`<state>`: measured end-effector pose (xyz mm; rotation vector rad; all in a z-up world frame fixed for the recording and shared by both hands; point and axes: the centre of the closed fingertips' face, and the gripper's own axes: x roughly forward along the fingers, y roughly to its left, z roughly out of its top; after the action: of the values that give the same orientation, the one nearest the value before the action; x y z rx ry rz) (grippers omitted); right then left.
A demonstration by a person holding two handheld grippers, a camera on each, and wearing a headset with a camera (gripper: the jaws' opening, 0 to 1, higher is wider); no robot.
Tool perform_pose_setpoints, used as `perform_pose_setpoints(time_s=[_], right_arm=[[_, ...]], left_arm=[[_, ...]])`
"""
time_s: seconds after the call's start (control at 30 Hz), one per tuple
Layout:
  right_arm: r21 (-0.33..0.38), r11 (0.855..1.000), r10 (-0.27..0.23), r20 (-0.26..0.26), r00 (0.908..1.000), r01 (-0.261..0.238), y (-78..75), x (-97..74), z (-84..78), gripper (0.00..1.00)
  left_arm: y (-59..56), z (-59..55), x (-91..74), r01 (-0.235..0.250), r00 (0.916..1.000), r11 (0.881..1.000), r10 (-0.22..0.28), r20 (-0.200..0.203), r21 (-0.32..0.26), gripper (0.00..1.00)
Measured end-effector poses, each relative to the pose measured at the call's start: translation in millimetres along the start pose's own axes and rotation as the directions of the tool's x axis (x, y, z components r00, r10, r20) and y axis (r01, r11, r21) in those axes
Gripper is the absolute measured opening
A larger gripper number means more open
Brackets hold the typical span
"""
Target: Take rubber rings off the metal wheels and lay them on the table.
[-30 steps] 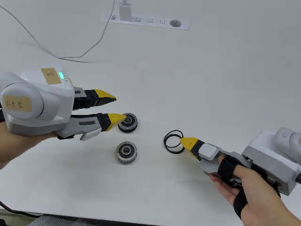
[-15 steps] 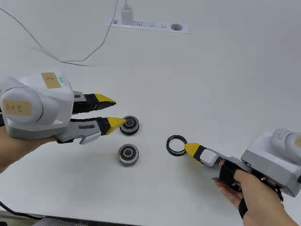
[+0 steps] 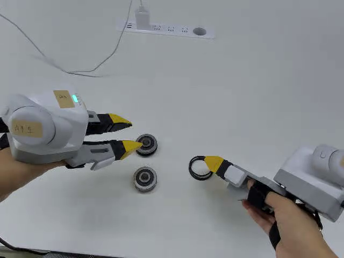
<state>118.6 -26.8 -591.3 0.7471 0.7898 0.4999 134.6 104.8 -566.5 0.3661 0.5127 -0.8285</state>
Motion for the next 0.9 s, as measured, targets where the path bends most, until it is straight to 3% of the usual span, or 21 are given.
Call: perform_pose_setpoints(time_s=[0.47,0.9], right_arm=[[-0.011,0.996,0.084,-0.051,0.9952,-0.084,20.0,13.9,-8.3,0.17],[-0.018,0.993,0.117,-0.090,0.9891,-0.119,29.7,24.2,-15.4,0.17]], left_arm=[[-1.4,-5.4,17.5,0.046,0.9986,0.999,-0.046,-0.025,-0.010,0.21],[-7.4,-10.6,28.8,0.081,0.9959,0.996,-0.082,-0.037,-0.025,0.20]])
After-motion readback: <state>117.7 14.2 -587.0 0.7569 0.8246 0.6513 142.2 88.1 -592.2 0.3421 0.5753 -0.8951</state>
